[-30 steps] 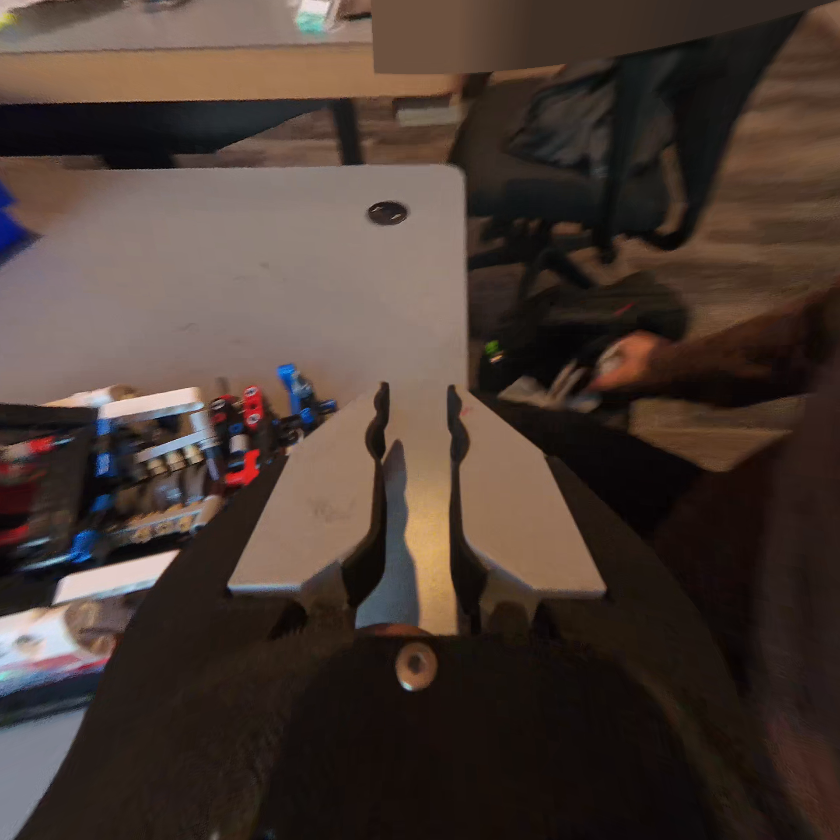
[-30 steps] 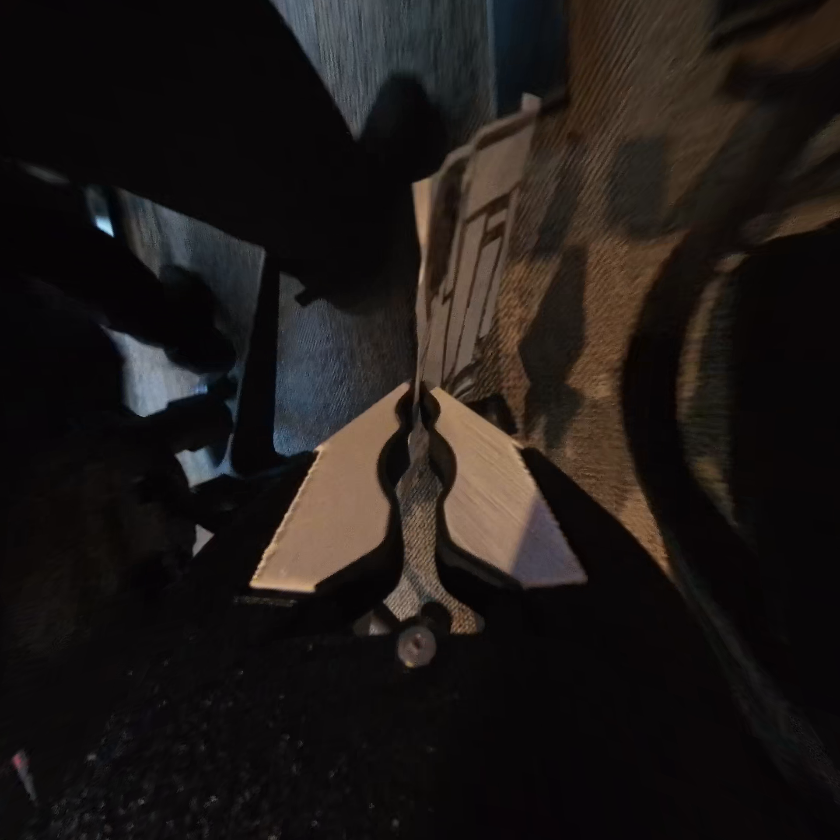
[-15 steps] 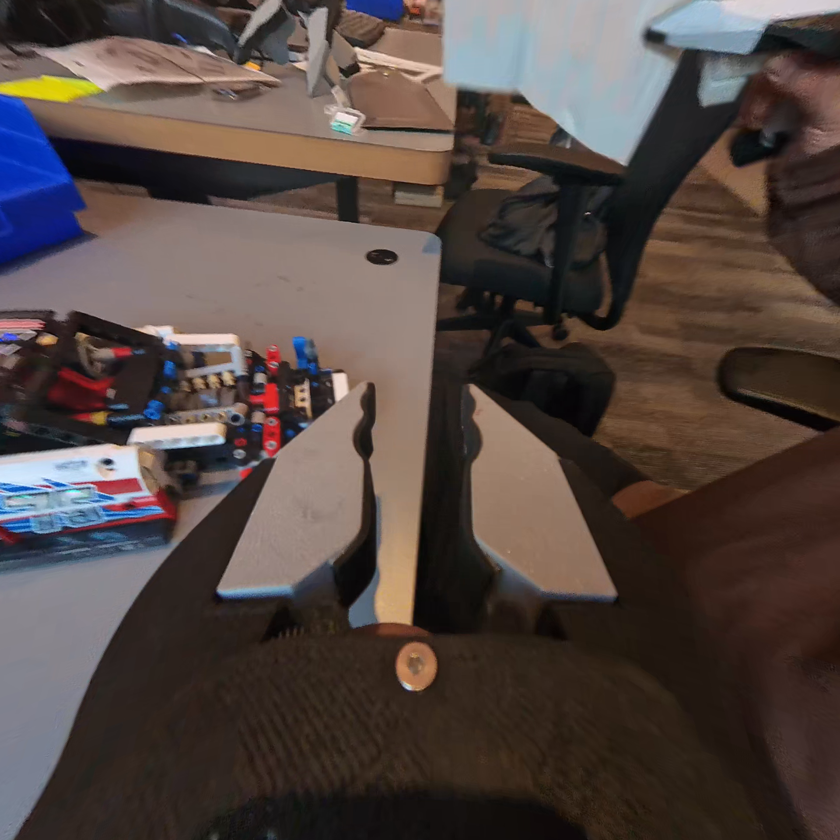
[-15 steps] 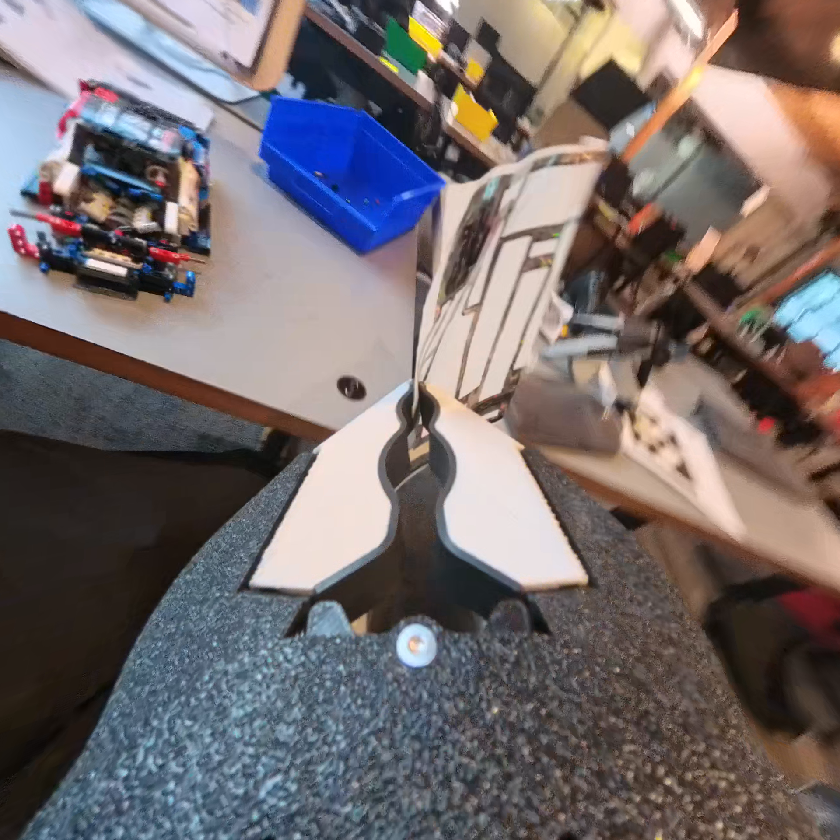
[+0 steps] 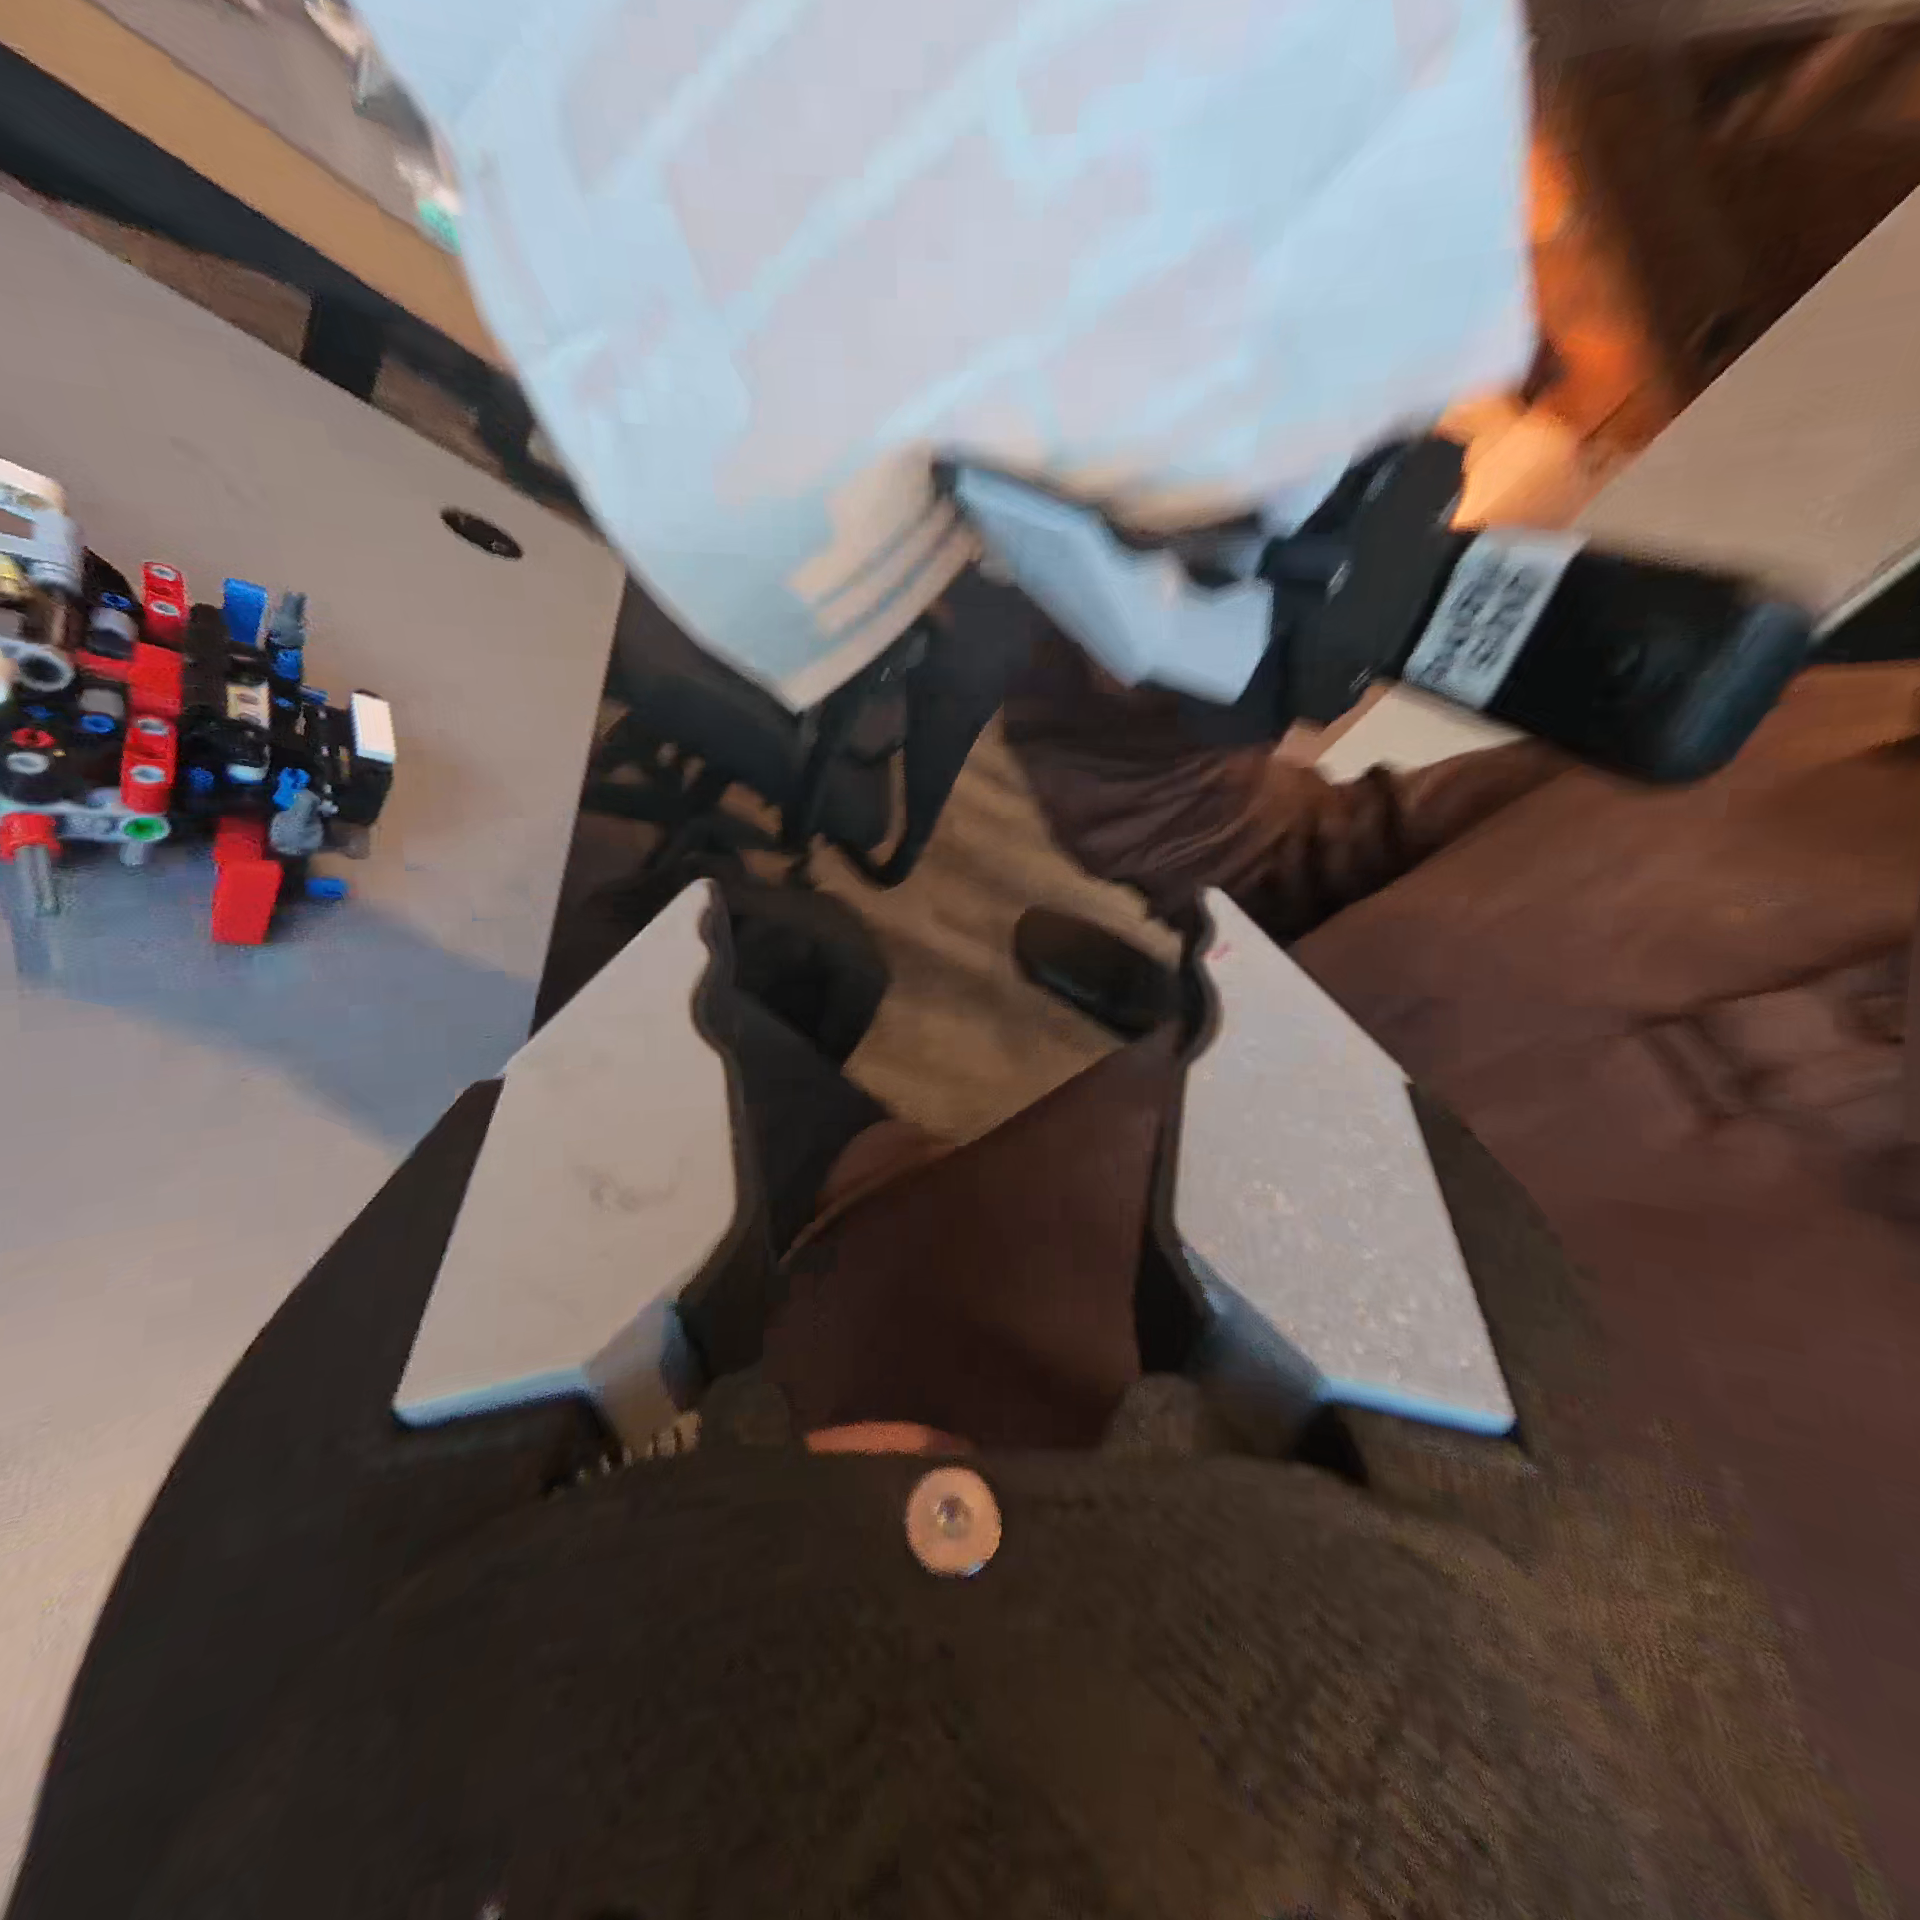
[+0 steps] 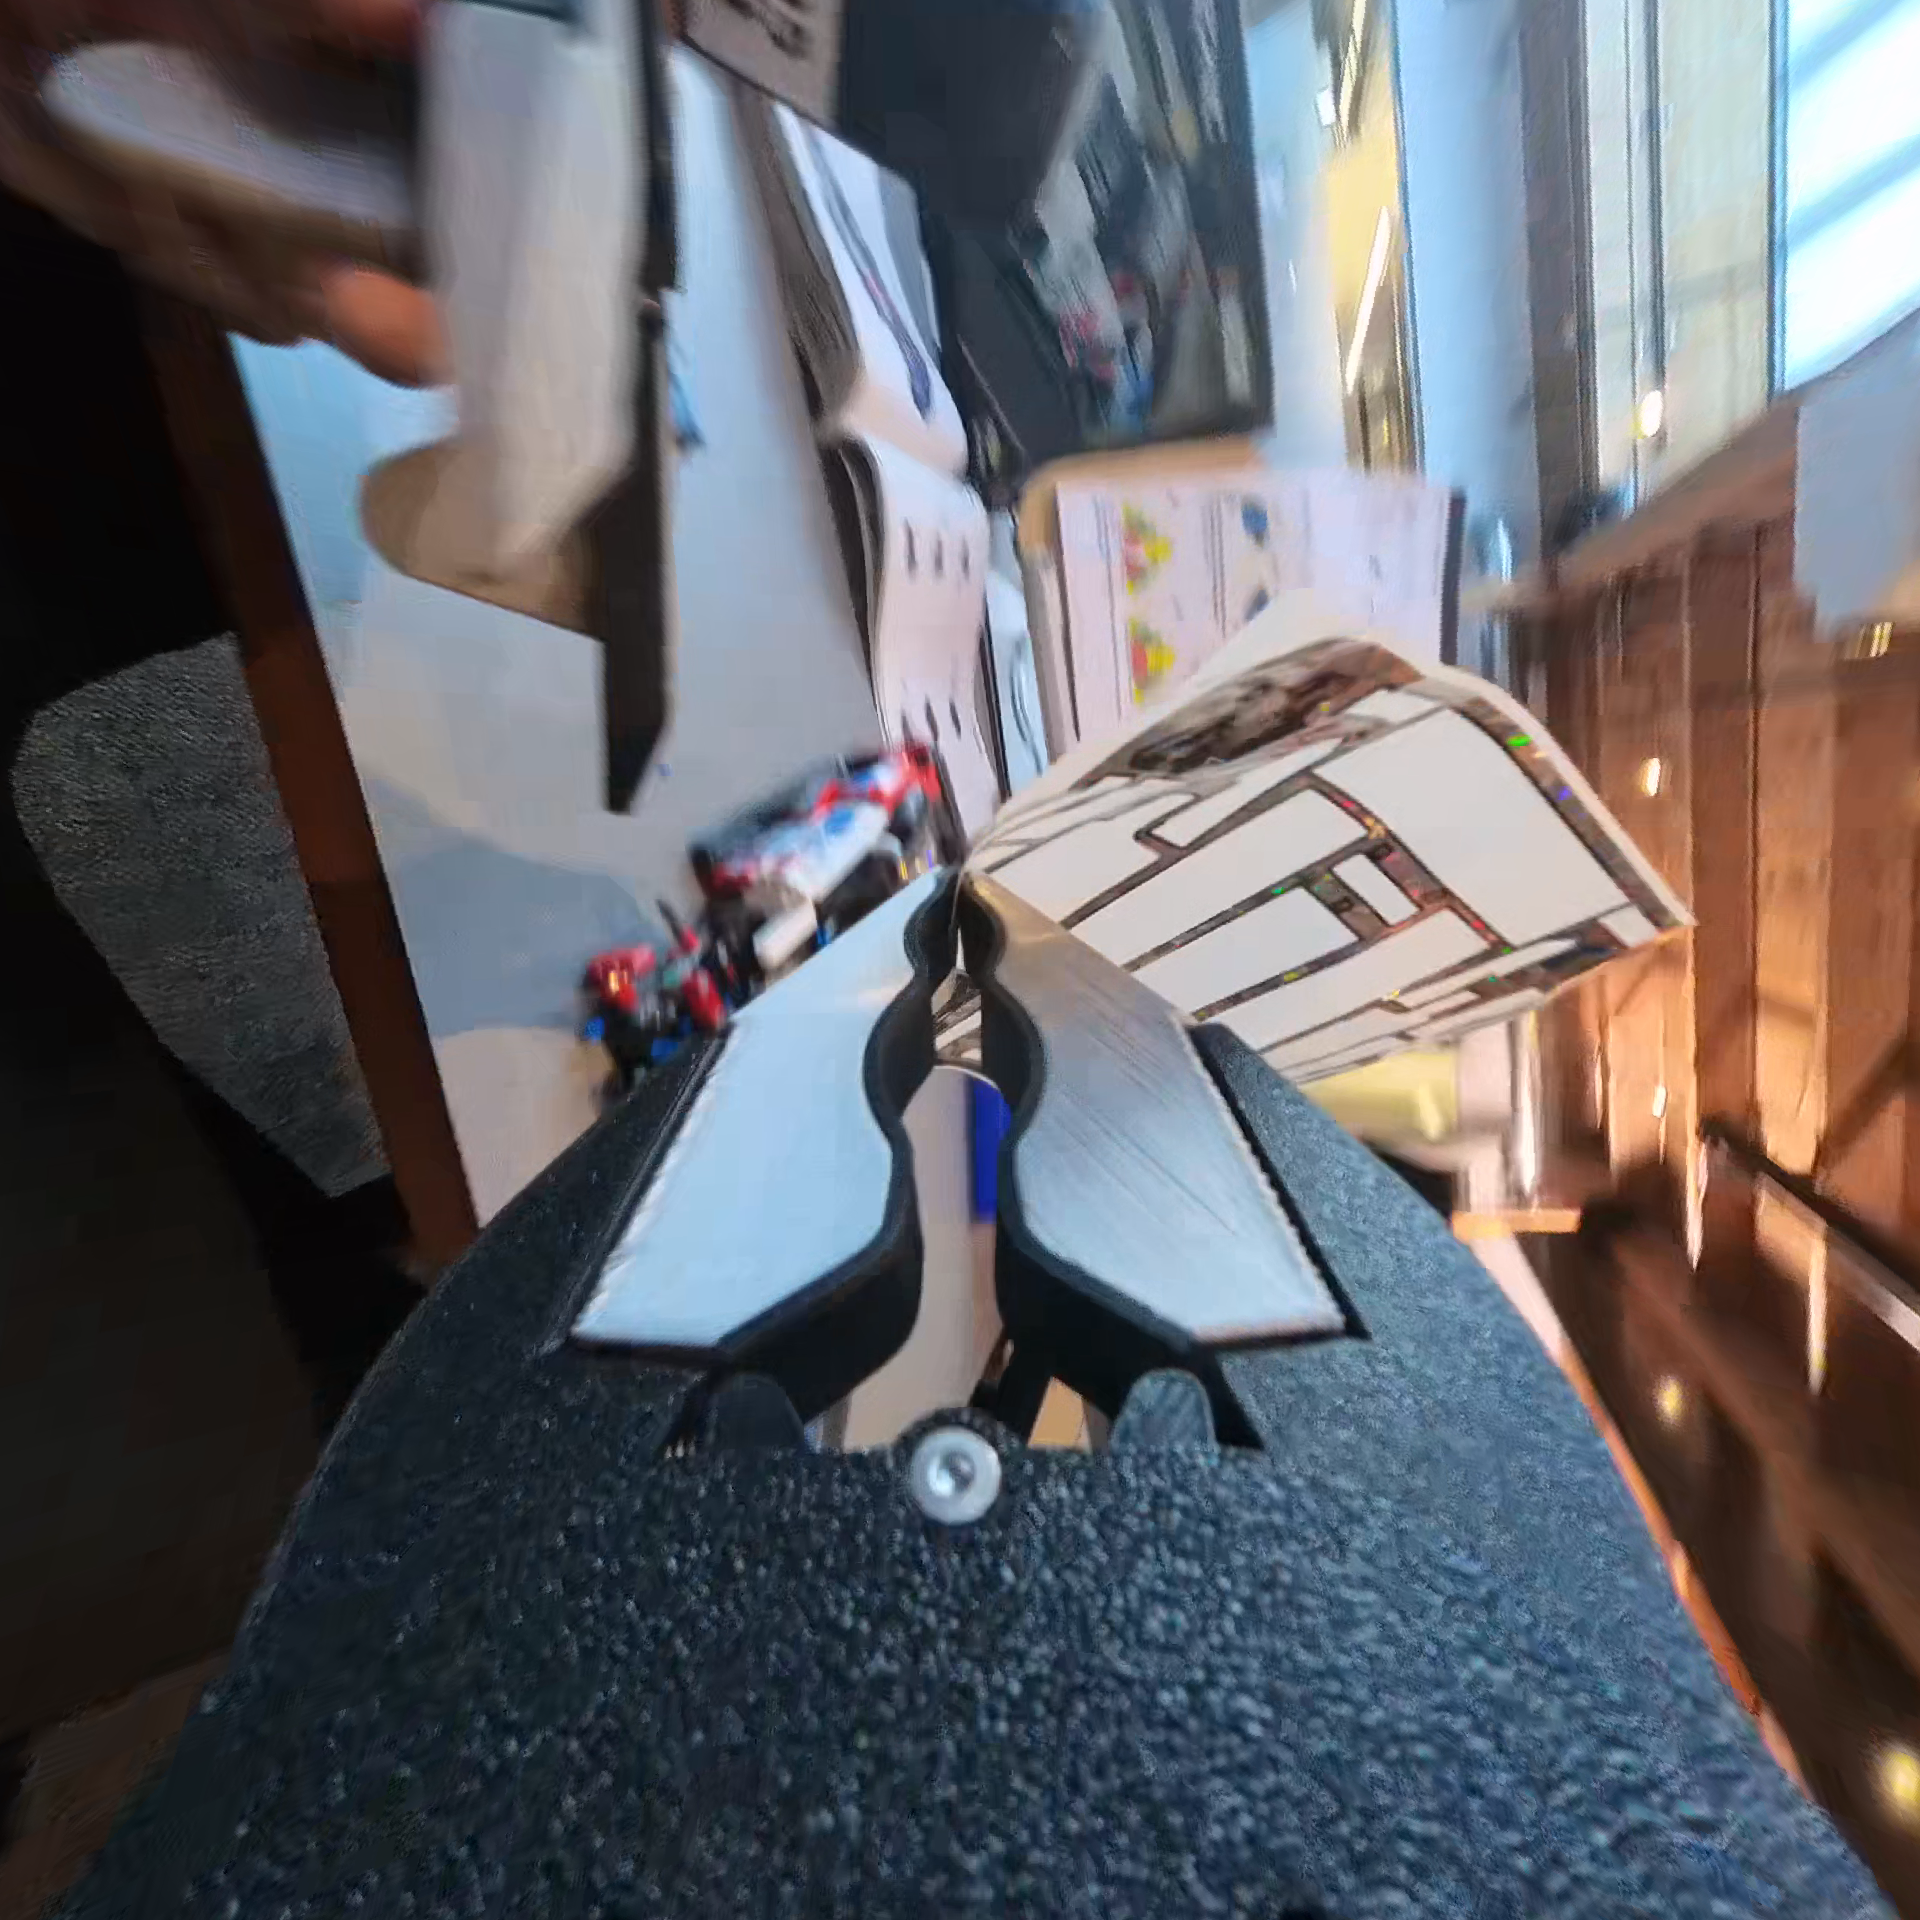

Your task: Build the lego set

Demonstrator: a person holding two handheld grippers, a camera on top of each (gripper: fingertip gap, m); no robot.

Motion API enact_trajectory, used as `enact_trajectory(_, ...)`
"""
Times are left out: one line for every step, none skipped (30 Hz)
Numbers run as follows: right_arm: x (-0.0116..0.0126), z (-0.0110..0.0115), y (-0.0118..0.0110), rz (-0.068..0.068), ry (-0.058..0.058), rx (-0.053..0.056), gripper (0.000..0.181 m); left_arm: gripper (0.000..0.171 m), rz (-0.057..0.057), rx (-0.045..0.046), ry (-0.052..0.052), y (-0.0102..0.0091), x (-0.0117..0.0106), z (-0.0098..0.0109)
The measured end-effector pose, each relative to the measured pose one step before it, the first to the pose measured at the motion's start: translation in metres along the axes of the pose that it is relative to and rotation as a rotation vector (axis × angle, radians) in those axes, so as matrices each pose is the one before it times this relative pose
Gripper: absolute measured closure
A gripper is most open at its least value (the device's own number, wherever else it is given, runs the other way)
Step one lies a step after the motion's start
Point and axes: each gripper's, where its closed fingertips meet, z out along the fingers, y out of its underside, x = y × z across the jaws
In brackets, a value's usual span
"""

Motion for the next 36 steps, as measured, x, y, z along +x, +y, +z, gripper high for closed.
enact_trajectory(-0.00643,0.01106,-0.01672,-0.0508,-0.0181,0.0411,0.181,0.086,-0.0328,0.05104,0.0154,-0.00666,0.00400,-0.01484)
enact_trajectory(-0.00492,0.01100,-0.01549,-0.0485,-0.0144,0.0387,0.181,0.085,-0.0280,0.04890,0.0032,-0.00584,0.00333,-0.01494)
enact_trajectory(-0.00392,0.01047,-0.01532,-0.0461,-0.0126,0.0395,0.181,0.082,-0.0231,0.04200,-0.0041,-0.00451,0.00331,-0.01444)
enact_trajectory(-0.00304,0.01030,-0.01547,-0.0449,-0.0111,0.0411,0.181,0.081,-0.0124,0.03473,-0.0076,-0.00299,0.00428,-0.01355)
enact_trajectory(-0.00241,0.01049,-0.01561,-0.0458,-0.0099,0.0415,0.181,0.079,-0.0016,0.03269,-0.0107,-0.00230,0.00527,-0.01296)
enact_trajectory(-0.00209,0.01068,-0.01577,-0.0469,-0.0081,0.0419,0.181,0.077,0.0028,0.03094,-0.0203,-0.00160,0.00482,-0.01275)
enact_trajectory(-0.00163,0.01106,-0.01624,-0.0446,-0.0054,0.0432,0.181,0.075,0.0042,0.02690,-0.0278,-0.00105,0.00401,-0.01256)
enact_trajectory(-0.00200,0.01110,-0.01667,-0.0389,-0.0081,0.0457,0.181,0.072,0.0054,0.02482,-0.0285,-0.00057,0.00418,-0.01279)
enact_trajectory(-0.00317,0.01169,-0.01611,-0.0332,-0.0138,0.0437,0.181,0.071,0.0053,0.02981,-0.0317,-0.00095,0.00367,-0.01350)
enact_trajectory(-0.00272,0.01187,-0.01439,-0.0297,-0.0082,0.0373,0.181,0.070,0.0033,0.03455,-0.0405,-0.00149,0.00185,-0.01415)
enact_trajectory(-0.00220,0.01203,-0.01226,-0.0262,-0.0020,0.0310,0.181,0.068,-0.0014,0.03148,-0.0539,-0.00081,-0.00122,-0.01429)
enact_trajectory(-0.00261,0.01134,-0.01139,-0.0196,-0.0042,0.0301,0.181,0.070,-0.0001,0.02736,-0.0519,0.00004,-0.00286,-0.01412)
enact_trajectory(-0.00274,0.01004,-0.01092,-0.0111,-0.0058,0.0319,0.181,0.075,-0.0034,0.02768,-0.0527,0.00056,-0.00509,-0.01385)
enact_trajectory(-0.00279,0.00908,-0.01000,-0.0044,-0.0075,0.0319,0.181,0.082,-0.0155,0.02787,-0.0501,0.00060,-0.00719,-0.01338)
enact_trajectory(-0.00318,0.00846,-0.00866,-0.0046,-0.0093,0.0292,0.181,0.087,-0.0265,0.02704,-0.0436,0.00036,-0.00816,-0.01251)
enact_trajectory(-0.00376,0.00809,-0.00694,-0.0080,-0.0118,0.0250,0.181,0.093,-0.0236,0.03301,-0.0310,-0.00100,-0.00733,-0.01199)
enact_trajectory(-0.00420,0.00791,-0.00533,-0.0075,-0.0137,0.0216,0.181,0.106,-0.0115,0.02765,-0.0409,-0.00079,-0.00953,-0.01156)
enact_trajectory(-0.00505,0.00810,-0.00338,-0.0025,-0.0190,0.0177,0.181,0.117,-0.0066,0.02222,-0.0537,-0.00072,-0.01199,-0.01089)
enact_trajectory(-0.00554,0.00816,-0.00126,0.0014,-0.0222,0.0099,0.181,0.125,-0.0099,0.02986,-0.0361,-0.00237,-0.00943,-0.00986)
enact_trajectory(-0.00459,0.00784,0.00025,0.0023,-0.0161,0.0047,0.181,0.136,-0.0100,0.02812,-0.0221,-0.00296,-0.00720,-0.00866)
enact_trajectory(-0.00394,0.00709,0.00080,0.0046,-0.0138,0.0061,0.181,0.149,0.0008,0.01704,-0.0317,-0.00176,-0.00828,-0.00698)
enact_trajectory(-0.00467,0.00625,0.00099,0.0118,-0.0218,0.0072,0.181,0.161,0.0171,0.00750,-0.0478,-0.00029,-0.00996,-0.00498)
enact_trajectory(-0.00367,0.00522,0.00129,0.0220,-0.0197,0.0073,0.181,0.171,0.0245,0.00329,-0.0441,0.00062,-0.00902,-0.00283)
enact_trajectory(-0.00276,0.00401,0.00107,0.0344,-0.0173,0.0116,0.180,0.171,0.0118,0.00252,-0.0230,0.00057,-0.00567,-0.00044)
enact_trajectory(-0.00297,0.00270,0.00145,0.0530,-0.0240,0.0136,0.179,0.171,-0.0051,-0.00038,-0.0056,0.00051,-0.00321,0.00139)
enact_trajectory(-0.00288,0.00169,0.00234,0.0725,-0.0325,0.0133,0.173,0.171,-0.0031,0.00529,-0.0013,-0.00074,-0.00281,0.00211)
enact_trajectory(-0.00301,0.00010,0.00216,0.0878,-0.0424,0.0206,0.162,0.171,-0.0030,0.01124,0.0044,-0.00221,-0.00224,0.00205)
enact_trajectory(-0.00354,-0.00200,0.00053,0.0960,-0.0550,0.0332,0.150,0.171,-0.0083,0.00951,0.0116,-0.00275,-0.00149,0.00232)
enact_trajectory(-0.00218,-0.00374,0.00004,0.0955,-0.0507,0.0371,0.143,0.171,-0.0122,0.00972,0.0193,-0.00323,-0.00064,0.00236)
enact_trajectory(0.00116,-0.00498,0.00104,0.0912,-0.0329,0.0347,0.142,0.171,-0.0097,0.00928,0.0269,-0.00330,0.00058,0.00256)
enact_trajectory(0.00408,-0.00585,0.00124,0.0919,-0.0188,0.0357,0.142,0.171,-0.0053,0.00283,0.0279,-0.00241,0.00090,0.00282)
enact_trajectory(0.00615,-0.00652,0.00104,0.1009,-0.0119,0.0383,0.144,0.171,0.0001,-0.00841,0.0298,-0.00085,0.00121,0.00324)
enact_trajectory(0.00668,-0.00676,0.00006,0.1087,-0.0155,0.0418,0.144,0.171,0.0072,-0.01706,0.0321,0.00062,0.00161,0.00353)
enact_trajectory(0.00672,-0.00748,-0.00163,0.1091,-0.0200,0.0475,0.144,0.171,0.0108,-0.01856,0.0172,0.00154,-0.00011,0.00318)
enact_trajectory(0.00780,-0.00793,-0.00329,0.1054,-0.0154,0.0524,0.143,0.171,0.0189,-0.01630,0.0147,0.00176,-0.00006,0.00275)
enact_trajectory(0.00905,-0.00795,-0.00390,0.0986,-0.0075,0.0501,0.142,0.171,0.0226,-0.01297,0.0194,0.00163,0.00116,0.00233)
